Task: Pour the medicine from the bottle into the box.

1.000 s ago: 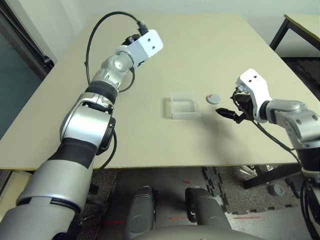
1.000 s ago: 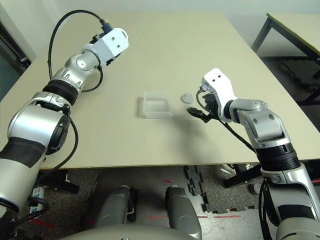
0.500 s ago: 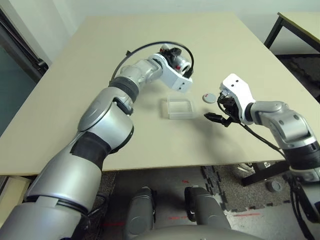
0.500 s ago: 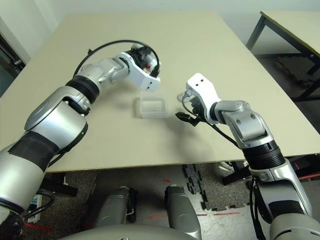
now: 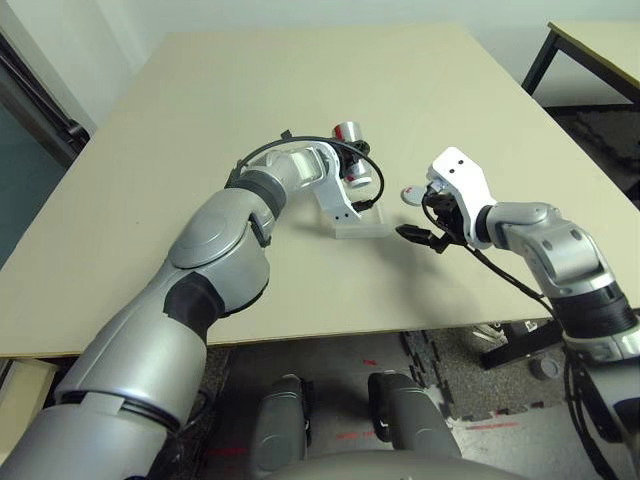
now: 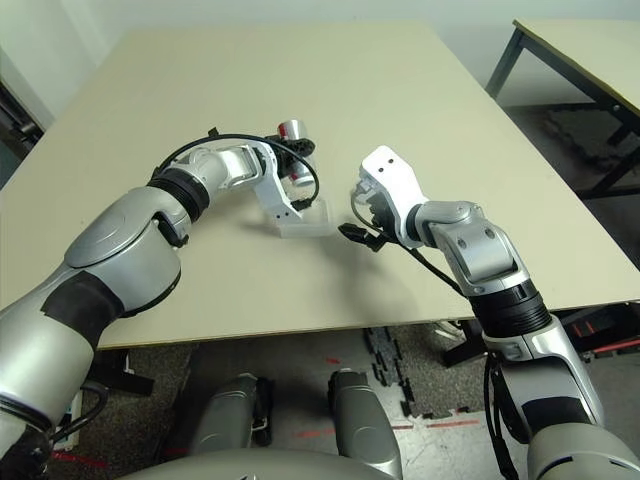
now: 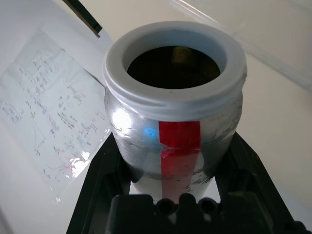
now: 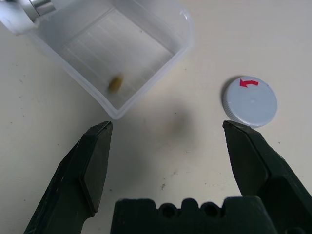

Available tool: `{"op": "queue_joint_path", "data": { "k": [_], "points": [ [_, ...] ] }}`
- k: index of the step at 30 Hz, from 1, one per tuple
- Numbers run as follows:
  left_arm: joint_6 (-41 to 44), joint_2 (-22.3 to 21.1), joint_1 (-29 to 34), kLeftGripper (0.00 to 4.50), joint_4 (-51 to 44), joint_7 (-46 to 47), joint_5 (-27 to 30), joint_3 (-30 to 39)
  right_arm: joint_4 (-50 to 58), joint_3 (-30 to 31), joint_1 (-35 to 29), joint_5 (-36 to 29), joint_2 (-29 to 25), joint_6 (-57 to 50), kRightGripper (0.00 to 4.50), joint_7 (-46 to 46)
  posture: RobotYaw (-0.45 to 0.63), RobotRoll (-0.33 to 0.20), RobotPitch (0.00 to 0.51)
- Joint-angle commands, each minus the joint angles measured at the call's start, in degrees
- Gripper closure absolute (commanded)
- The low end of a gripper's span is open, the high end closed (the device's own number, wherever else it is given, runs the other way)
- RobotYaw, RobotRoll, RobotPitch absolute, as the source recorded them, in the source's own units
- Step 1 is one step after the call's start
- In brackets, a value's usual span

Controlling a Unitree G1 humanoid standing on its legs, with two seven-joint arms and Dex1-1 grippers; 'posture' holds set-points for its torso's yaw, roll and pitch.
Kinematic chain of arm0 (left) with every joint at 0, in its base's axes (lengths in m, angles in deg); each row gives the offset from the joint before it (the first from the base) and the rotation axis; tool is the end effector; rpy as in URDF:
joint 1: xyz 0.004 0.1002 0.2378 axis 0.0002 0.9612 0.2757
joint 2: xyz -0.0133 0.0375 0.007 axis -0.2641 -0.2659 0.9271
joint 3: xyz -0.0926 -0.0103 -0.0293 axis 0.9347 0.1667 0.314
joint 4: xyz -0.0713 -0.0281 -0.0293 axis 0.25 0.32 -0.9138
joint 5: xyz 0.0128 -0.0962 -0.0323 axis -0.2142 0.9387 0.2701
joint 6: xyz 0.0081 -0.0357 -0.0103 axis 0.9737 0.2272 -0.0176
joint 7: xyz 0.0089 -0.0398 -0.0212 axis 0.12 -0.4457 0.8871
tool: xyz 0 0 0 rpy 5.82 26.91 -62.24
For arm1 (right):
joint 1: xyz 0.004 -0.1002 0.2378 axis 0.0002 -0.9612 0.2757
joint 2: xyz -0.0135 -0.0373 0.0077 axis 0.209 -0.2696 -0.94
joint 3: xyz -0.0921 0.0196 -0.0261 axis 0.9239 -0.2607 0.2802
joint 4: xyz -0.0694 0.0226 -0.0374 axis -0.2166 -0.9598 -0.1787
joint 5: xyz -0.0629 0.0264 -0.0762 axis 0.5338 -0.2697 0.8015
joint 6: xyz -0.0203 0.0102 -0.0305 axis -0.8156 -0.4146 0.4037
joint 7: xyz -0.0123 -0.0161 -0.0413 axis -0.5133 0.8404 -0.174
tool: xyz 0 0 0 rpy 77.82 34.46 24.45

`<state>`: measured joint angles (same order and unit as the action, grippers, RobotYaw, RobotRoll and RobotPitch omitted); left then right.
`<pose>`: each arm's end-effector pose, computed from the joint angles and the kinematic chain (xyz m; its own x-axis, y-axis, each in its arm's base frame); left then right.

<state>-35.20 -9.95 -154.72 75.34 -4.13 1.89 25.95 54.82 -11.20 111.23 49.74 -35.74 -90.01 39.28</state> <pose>0.3663 0.0811 0.1785 0.7592 -0.5588 -0.3337 -0.2358 -0.7140 0.6592 0.2823 -0.1891 0.1684 0.6636 0.5366 -0.5212 -0.6951 0.6998 -0.1646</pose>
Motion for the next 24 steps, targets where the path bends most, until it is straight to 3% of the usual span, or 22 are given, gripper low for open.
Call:
{"op": "queue_joint_path", "data": {
  "k": [1,8,14,19,24],
  "points": [
    [-1.17,-0.55,0.14,2.04,0.26,-1.14,2.16,2.04,-0.58,0.31,0.81,0.36,0.16,0.42,0.00,-0.02,-0.05,0.000,0.086],
    [-0.23,-1.09,1.79,2.04,0.37,-13.82,25.09,25.14,-0.53,-0.58,0.71,0.17,0.35,0.48,0.00,0.34,-0.04,0.000,0.089],
    [14.19,-0.73,2.92,2.04,-0.67,-23.61,52.34,53.78,-0.78,-3.80,0.76,-1.25,1.73,1.53,0.00,1.47,-0.02,0.000,0.087],
    [20.79,-2.01,4.78,2.04,-1.98,-20.98,61.39,64.47,-0.12,-6.26,0.31,-2.79,1.96,0.37,0.00,1.43,0.01,0.000,0.086],
    [24.00,-2.51,8.93,2.04,-3.72,-18.98,64.81,68.23,0.62,-6.64,-0.40,-3.69,0.74,-0.75,0.00,0.68,0.03,0.000,0.088]
  ]
}}
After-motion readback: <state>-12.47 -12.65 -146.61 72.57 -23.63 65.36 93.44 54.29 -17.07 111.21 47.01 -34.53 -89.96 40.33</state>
